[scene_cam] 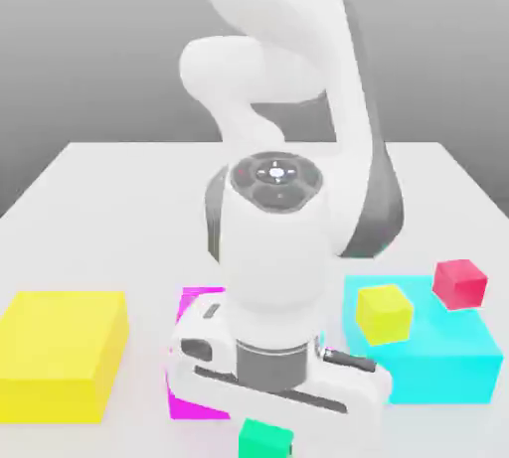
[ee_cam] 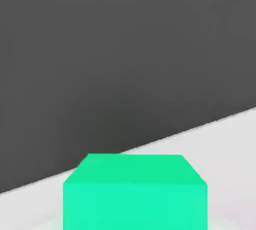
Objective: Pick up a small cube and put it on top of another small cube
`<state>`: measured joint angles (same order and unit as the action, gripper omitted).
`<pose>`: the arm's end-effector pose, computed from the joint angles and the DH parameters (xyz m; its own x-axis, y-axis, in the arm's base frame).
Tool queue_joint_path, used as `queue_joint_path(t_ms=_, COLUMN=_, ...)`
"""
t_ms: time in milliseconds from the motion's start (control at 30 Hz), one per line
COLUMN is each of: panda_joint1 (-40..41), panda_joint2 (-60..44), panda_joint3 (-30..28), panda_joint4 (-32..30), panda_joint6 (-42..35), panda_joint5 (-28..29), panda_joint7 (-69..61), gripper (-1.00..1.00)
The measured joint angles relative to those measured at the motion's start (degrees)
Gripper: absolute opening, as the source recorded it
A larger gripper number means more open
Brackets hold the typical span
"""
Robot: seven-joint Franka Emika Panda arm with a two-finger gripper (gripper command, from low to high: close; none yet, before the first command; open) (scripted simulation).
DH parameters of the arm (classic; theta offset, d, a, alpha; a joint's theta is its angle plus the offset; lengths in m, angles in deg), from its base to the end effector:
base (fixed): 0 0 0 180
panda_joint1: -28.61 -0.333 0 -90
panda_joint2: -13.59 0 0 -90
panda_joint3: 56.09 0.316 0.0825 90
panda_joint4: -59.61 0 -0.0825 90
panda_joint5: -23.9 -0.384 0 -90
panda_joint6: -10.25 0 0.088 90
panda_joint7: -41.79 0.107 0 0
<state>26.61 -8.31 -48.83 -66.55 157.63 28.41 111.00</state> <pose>0.5471 0.0914 0.2069 0.5497 -0.8353 -0.0075 -0.8353 -0.5498 0.0050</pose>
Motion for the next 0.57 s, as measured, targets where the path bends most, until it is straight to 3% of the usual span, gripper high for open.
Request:
queue_joint_path(t_ms=233, panda_joint1=-12.2, panda_joint2=-4.3, panda_joint3=5.5, panda_joint4=7.1, panda_joint6=-3.0, panda_joint5=4.6, panda_joint7=4.5, gripper=-1.0)
queue_joint_path(t_ms=267, panda_joint1=-14.5, panda_joint2=-7.0, panda_joint3=5.5, panda_joint4=8.9, panda_joint6=-2.3, panda_joint5=5.9, panda_joint7=5.5, gripper=1.0)
queue_joint_path(t_ms=467, panda_joint1=-16.1, panda_joint2=-8.9, panda_joint3=5.6, panda_joint4=10.2, panda_joint6=-1.8, panda_joint5=6.9, panda_joint7=6.1, gripper=1.0)
queue_joint_path(t_ms=567, panda_joint1=-16.5, panda_joint2=-6.1, panda_joint3=6.9, panda_joint4=11.0, panda_joint6=-5.5, panda_joint5=6.1, panda_joint7=5.7, gripper=1.0)
